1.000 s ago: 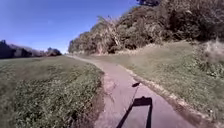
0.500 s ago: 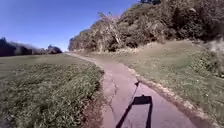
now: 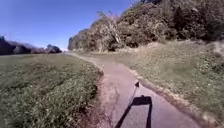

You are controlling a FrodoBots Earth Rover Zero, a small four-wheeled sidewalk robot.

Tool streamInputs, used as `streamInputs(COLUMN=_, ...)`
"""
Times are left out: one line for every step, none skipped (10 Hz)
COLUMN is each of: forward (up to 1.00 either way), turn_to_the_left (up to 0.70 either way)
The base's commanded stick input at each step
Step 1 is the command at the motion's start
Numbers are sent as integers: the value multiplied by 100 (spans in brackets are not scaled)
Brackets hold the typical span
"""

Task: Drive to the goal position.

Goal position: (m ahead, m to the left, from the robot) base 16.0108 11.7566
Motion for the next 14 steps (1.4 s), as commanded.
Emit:
streamInputs(forward=70, turn_to_the_left=0)
streamInputs(forward=70, turn_to_the_left=0)
streamInputs(forward=70, turn_to_the_left=0)
streamInputs(forward=70, turn_to_the_left=0)
streamInputs(forward=70, turn_to_the_left=0)
streamInputs(forward=70, turn_to_the_left=0)
streamInputs(forward=70, turn_to_the_left=0)
streamInputs(forward=70, turn_to_the_left=0)
streamInputs(forward=70, turn_to_the_left=0)
streamInputs(forward=70, turn_to_the_left=0)
streamInputs(forward=70, turn_to_the_left=0)
streamInputs(forward=70, turn_to_the_left=0)
streamInputs(forward=70, turn_to_the_left=0)
streamInputs(forward=70, turn_to_the_left=0)
